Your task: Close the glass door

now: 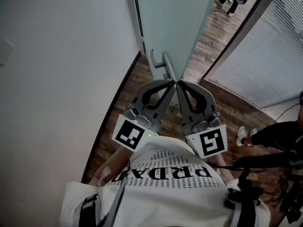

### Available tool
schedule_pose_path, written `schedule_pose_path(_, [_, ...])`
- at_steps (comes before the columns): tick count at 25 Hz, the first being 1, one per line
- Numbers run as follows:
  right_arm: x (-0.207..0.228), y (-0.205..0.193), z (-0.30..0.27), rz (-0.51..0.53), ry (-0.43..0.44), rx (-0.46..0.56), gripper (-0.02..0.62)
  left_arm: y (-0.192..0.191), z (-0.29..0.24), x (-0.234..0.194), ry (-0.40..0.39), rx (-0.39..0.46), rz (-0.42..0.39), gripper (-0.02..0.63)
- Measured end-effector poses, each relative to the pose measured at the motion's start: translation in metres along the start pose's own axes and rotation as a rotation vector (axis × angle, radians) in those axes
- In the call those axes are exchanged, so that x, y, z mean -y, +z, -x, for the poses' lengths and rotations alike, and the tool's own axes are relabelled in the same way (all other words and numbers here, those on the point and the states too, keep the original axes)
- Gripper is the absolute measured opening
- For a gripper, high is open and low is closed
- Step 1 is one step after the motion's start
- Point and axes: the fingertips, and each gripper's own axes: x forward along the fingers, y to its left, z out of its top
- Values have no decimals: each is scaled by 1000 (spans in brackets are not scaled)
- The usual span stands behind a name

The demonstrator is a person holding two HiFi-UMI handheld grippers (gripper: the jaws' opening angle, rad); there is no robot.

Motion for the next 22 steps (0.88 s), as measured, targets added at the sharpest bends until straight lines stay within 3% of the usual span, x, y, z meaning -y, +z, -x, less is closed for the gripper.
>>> schedule_pose_path(13, [0,-2,-2,12,7,-17,-3,1,0,0,-9,-1,1,-8])
schedule_pose_path(20, [42,-5,-5,56,-194,-38,0,-7,0,12,-67,-33,-13,-8])
schedule_pose_path(22, [53,-2,-5,77,-237,-27,32,-8,0,14,-74,-37,-5,-8])
